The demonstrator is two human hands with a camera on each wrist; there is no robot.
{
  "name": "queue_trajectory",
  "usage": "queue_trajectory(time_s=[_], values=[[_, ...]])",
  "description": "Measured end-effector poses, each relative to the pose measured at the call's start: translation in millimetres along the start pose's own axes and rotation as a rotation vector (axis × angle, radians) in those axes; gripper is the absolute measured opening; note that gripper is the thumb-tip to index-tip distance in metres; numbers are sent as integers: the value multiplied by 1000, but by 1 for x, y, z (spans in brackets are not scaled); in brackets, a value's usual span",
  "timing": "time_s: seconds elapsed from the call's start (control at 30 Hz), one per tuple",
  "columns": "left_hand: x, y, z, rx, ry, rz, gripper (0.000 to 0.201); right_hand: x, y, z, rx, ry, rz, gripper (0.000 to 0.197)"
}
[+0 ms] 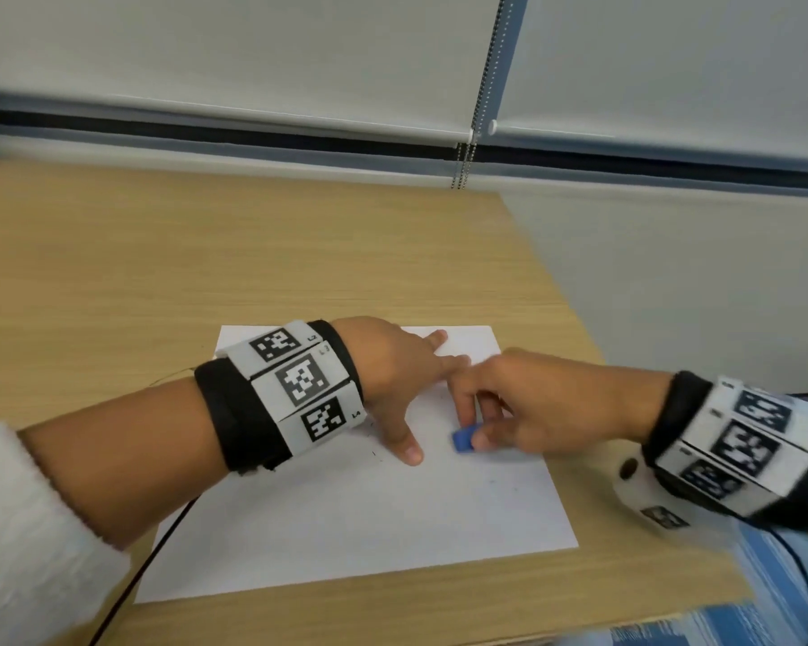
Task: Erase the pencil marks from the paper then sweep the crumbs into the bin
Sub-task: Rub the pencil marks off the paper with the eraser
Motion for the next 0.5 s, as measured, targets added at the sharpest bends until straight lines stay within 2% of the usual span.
queue_trajectory(time_s=[0.07,0.1,0.23,0.3,0.4,0.5], values=[[0,0,0,5,12,1,111,-6,0,3,-92,-33,-34,13],[0,0,0,4,5,7,113,-5,3,-2,-80,-42,-29,15],[0,-1,-1,-1,-31,20,119,27,18,-31,112,-78,85,13],[0,-1,-1,6,-32,22,118,22,11,-21,62,-7,55,9],[0,0,0,14,-23,32,118,9,7,-10,-34,-32,-8,10],[-1,0,0,11,-38,35,119,27,16,-32,110,-37,54,14]])
Point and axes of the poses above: each hand's wrist, its own y-axis away from the middle knuckle, its own z-axis out of the back of the hand, x = y × z, the point moved 7 cm from there along -y, towards the middle knuckle, and after that the axes turned 3 degrees about x, right-handed, at the moved point
